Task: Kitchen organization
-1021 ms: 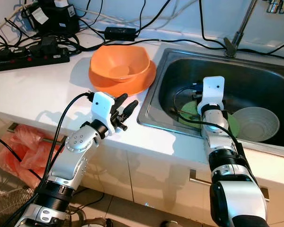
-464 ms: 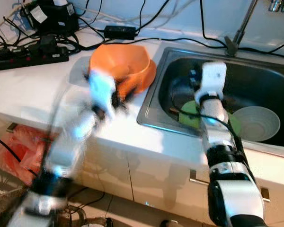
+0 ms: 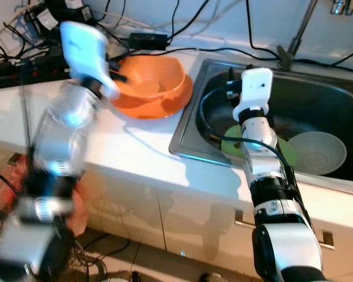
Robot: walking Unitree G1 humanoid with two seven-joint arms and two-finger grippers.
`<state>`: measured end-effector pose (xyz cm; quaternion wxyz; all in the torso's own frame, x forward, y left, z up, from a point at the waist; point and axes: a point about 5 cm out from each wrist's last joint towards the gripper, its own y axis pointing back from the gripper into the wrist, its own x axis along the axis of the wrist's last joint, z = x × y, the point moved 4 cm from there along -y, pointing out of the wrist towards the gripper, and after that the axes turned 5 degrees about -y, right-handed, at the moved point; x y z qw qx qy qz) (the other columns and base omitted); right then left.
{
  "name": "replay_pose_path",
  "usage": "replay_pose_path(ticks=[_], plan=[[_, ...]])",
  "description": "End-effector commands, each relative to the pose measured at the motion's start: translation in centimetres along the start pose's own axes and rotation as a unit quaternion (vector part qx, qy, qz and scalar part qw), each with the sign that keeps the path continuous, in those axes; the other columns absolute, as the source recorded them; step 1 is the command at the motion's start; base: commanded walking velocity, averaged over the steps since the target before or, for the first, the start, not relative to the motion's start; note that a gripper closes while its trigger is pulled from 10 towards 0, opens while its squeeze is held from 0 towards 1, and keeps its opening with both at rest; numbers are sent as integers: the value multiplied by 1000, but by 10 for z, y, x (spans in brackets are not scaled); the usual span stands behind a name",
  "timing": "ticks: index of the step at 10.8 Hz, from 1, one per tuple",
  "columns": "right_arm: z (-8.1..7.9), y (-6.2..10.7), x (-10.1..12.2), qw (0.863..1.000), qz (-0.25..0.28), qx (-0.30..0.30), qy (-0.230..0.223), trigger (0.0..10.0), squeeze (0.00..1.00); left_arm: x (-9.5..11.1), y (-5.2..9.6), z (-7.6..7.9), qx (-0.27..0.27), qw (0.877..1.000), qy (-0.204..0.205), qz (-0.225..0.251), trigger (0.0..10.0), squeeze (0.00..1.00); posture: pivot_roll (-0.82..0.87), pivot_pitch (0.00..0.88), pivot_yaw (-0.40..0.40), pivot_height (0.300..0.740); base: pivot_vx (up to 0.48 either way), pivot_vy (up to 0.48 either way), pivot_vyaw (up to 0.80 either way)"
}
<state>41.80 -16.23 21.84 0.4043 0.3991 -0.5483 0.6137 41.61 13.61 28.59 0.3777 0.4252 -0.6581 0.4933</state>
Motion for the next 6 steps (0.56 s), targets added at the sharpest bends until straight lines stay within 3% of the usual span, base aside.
replay_pose_path(ticks=[1,2,3,6], plan=[[-3,1,1,1000,1,6,-2,10000,0,-9,-3,-7,19,999,9,-24,10000,0,93,50,9,740,0,0,0],[-3,2,0,1000,-1,9,1,10000,0,-19,-8,-18,41,997,35,-55,10000,808,86,53,11,740,0,0,0],[-2,3,-2,1000,-5,11,5,10000,0,-35,-11,-19,53,990,83,-104,10000,1000,80,60,11,740,0,0,0],[-3,3,-2,1000,-8,13,5,10000,0,-49,-16,-7,33,976,151,-151,10000,1000,82,61,10,740,0,0,0]])
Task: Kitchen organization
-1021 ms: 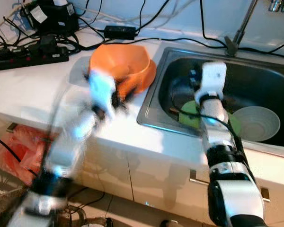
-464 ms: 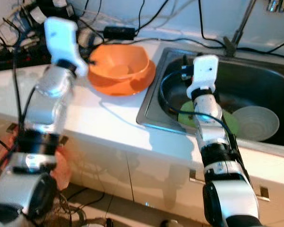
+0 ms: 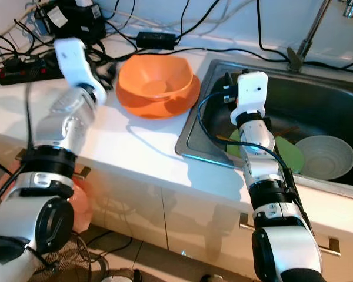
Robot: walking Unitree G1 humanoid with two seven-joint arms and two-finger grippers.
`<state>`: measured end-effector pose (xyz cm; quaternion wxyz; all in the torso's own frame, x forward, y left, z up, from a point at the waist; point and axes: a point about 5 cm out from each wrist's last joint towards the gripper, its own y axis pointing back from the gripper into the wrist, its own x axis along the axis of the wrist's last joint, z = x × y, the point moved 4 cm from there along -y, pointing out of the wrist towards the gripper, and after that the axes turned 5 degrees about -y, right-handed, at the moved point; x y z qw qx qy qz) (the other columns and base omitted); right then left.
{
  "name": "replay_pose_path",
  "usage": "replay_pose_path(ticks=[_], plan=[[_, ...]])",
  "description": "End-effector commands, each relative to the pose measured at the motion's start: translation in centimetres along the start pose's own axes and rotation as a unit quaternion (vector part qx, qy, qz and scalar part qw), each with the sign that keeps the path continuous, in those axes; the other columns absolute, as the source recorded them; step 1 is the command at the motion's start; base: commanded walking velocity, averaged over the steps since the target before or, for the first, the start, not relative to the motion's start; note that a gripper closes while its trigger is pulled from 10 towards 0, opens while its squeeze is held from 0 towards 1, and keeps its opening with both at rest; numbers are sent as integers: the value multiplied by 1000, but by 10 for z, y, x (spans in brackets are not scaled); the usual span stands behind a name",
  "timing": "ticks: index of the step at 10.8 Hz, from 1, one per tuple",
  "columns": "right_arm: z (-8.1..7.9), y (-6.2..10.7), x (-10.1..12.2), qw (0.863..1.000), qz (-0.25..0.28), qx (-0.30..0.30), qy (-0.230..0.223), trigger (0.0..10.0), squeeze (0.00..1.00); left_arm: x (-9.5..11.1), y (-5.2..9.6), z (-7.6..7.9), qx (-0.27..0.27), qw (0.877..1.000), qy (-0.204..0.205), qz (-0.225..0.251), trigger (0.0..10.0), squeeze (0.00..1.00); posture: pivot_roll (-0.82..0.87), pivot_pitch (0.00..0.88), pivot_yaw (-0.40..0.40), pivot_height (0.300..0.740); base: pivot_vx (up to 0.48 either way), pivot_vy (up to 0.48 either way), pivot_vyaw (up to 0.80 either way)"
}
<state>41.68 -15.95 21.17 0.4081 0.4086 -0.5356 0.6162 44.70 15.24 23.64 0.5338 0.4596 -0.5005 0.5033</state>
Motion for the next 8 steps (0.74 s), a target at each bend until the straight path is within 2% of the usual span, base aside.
replay_pose_path(ticks=[1,3,5,8], plan=[[1,0,3,1000,4,3,2,10000,0,12,-3,11,-30,1000,3,4,10000,0,84,61,9,740,0,0,0],[0,0,3,1000,4,4,1,10000,0,11,-4,14,-50,998,11,-20,10000,0,89,63,13,740,0,0,0],[0,0,3,1000,3,4,1,10000,0,5,-5,10,-46,998,4,-52,10000,0,93,63,15,740,0,0,0],[0,1,3,1000,2,4,0,10000,0,12,-4,3,-20,999,4,-44,10000,0,90,66,17,740,0,0,0]])
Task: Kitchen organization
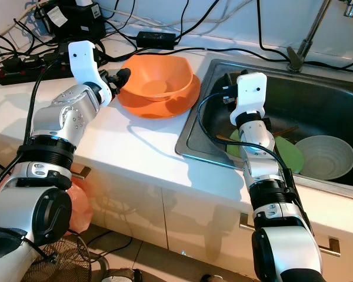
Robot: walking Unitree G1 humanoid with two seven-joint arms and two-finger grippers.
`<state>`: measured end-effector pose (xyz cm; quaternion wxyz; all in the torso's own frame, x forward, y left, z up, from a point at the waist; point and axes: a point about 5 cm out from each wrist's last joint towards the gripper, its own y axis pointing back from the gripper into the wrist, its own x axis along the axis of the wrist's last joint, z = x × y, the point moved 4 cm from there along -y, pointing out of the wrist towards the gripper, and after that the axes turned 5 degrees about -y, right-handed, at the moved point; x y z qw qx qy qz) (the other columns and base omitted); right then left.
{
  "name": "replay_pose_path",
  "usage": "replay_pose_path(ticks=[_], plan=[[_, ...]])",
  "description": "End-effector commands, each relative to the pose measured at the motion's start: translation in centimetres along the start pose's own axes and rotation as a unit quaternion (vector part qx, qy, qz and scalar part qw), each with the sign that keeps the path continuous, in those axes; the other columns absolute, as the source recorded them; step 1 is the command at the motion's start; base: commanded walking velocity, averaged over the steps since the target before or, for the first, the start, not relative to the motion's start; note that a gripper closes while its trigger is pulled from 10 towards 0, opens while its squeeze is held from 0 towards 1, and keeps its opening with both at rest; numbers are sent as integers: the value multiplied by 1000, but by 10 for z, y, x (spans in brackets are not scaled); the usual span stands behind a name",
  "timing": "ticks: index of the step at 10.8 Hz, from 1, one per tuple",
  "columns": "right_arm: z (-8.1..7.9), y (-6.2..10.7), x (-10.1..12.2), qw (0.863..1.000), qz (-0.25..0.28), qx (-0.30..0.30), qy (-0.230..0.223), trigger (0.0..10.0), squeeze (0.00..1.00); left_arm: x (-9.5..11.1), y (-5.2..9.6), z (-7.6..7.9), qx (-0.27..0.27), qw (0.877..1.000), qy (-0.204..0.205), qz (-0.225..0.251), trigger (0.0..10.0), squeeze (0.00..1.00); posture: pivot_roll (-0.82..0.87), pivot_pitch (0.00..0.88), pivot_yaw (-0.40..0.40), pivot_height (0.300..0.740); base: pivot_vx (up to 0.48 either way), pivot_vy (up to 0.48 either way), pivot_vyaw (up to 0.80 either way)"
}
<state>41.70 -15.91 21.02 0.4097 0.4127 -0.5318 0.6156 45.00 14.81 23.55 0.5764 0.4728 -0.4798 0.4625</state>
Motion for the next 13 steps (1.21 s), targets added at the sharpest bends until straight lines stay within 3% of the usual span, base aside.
replay_pose_path(ticks=[1,2,7,11,12,13], plan=[[0,1,3,1000,4,2,1,10000,0,6,1,1,4,1000,2,-1,10000,0,94,67,15,740,0,0,0],[-1,1,2,1000,3,3,1,10000,0,-2,0,2,5,1000,8,-16,10000,0,94,67,15,740,0,0,0],[1,1,2,1000,4,2,5,10000,0,-34,-1,37,-52,993,73,-79,10000,0,84,56,24,740,0,0,0],[2,1,3,1000,4,0,6,10000,0,-49,0,48,-63,984,126,-109,10000,0,78,48,27,740,0,0,0],[2,1,3,1000,4,0,6,10000,0,-50,0,48,-60,984,126,-110,7569,0,77,51,27,740,0,0,0],[2,2,2,1000,3,0,6,10000,0,-50,0,47,-55,985,124,-106,0,0,77,51,27,740,0,0,0]])
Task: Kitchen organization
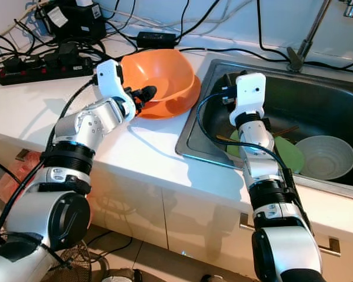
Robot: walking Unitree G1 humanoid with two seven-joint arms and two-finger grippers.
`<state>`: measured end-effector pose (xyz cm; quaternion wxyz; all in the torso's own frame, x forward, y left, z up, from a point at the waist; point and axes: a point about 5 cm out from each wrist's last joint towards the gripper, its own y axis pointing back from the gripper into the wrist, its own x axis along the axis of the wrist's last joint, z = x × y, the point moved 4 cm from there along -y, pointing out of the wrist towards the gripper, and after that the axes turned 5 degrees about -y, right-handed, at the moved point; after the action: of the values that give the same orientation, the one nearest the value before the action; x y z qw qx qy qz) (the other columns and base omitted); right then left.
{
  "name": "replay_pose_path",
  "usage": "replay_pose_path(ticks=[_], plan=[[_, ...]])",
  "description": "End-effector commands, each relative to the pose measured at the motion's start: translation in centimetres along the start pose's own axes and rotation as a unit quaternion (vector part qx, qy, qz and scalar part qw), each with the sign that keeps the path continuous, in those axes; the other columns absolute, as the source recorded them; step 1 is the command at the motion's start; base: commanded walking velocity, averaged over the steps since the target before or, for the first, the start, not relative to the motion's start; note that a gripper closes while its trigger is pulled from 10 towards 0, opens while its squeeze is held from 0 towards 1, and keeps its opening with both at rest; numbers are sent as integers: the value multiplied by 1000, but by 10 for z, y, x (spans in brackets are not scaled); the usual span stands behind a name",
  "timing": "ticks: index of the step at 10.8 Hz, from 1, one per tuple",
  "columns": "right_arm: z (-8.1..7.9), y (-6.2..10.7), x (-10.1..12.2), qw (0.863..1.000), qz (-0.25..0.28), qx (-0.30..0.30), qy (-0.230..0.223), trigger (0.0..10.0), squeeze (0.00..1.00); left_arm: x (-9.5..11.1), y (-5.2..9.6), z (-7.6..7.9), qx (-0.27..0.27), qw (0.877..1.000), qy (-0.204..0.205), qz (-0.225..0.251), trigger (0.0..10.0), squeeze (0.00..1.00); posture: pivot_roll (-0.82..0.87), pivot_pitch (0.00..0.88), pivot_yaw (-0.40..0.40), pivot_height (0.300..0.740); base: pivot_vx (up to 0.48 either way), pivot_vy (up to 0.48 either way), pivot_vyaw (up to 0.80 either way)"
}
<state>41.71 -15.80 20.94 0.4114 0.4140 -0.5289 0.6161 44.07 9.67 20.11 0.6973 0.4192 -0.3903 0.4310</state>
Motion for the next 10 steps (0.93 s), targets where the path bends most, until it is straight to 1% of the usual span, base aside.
replay_pose_path(ticks=[1,3,4,6,8,10], plan=[[3,2,2,1000,5,-2,4,10000,0,-8,0,-5,13,1000,2,-7,0,0,79,57,22,740,0,0,0],[2,2,2,1000,3,-1,4,10000,0,-4,2,-8,23,1000,-9,4,0,0,78,62,19,740,0,0,0],[3,1,3,1000,3,-2,5,10000,0,-4,2,-10,27,1000,-2,7,0,0,79,68,13,740,0,0,0],[7,1,2,1000,1,-5,8,10000,0,1,4,-14,37,999,-2,21,0,0,81,68,11,740,0,0,0],[5,1,2,1000,0,-3,8,10000,0,7,5,-13,35,999,4,42,0,0,80,68,10,740,0,0,0],[6,1,0,1000,-3,-5,8,10000,0,14,6,-9,24,997,25,71,0,0,82,69,7,740,0,0,0]])
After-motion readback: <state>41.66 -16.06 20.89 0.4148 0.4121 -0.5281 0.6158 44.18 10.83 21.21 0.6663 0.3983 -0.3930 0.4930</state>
